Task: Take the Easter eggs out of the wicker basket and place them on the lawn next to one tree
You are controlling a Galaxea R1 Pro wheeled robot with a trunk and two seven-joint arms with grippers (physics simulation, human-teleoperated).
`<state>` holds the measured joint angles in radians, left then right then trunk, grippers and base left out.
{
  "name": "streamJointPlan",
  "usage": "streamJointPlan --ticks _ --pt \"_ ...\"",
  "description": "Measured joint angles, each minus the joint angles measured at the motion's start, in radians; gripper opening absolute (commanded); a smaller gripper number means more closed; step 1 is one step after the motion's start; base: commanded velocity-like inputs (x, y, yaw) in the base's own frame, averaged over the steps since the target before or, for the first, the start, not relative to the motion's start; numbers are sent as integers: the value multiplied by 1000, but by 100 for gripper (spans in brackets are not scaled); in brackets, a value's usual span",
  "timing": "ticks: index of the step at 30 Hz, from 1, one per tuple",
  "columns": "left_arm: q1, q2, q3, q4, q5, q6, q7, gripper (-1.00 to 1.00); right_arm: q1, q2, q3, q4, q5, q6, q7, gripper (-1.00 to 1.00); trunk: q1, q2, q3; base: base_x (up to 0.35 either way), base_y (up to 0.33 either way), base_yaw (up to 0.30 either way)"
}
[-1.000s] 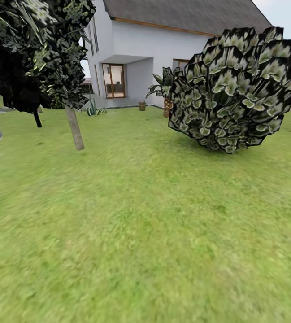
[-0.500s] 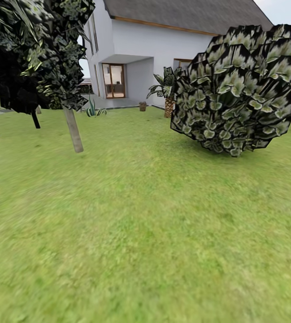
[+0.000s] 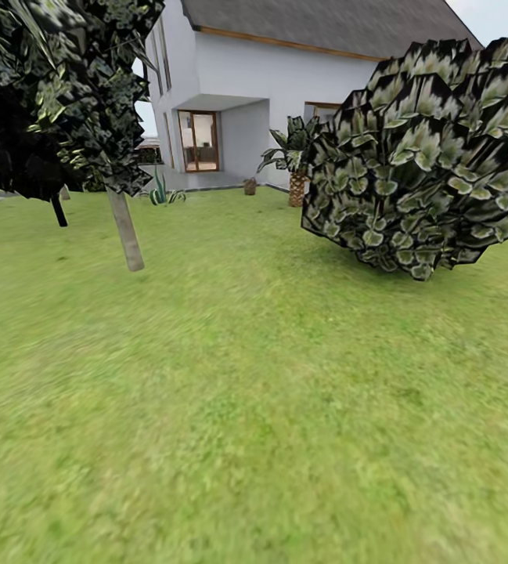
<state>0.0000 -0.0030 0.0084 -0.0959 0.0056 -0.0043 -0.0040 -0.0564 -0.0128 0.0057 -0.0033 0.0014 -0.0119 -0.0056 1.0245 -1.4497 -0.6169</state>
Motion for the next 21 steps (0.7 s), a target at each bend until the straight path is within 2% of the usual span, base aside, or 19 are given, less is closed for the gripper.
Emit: streamJointPlan --ticks 21 --pt "0 0 0 0 0 0 0 100 0 6 -4 -1 -6 1 1 100 0 0 0 323 73 0"
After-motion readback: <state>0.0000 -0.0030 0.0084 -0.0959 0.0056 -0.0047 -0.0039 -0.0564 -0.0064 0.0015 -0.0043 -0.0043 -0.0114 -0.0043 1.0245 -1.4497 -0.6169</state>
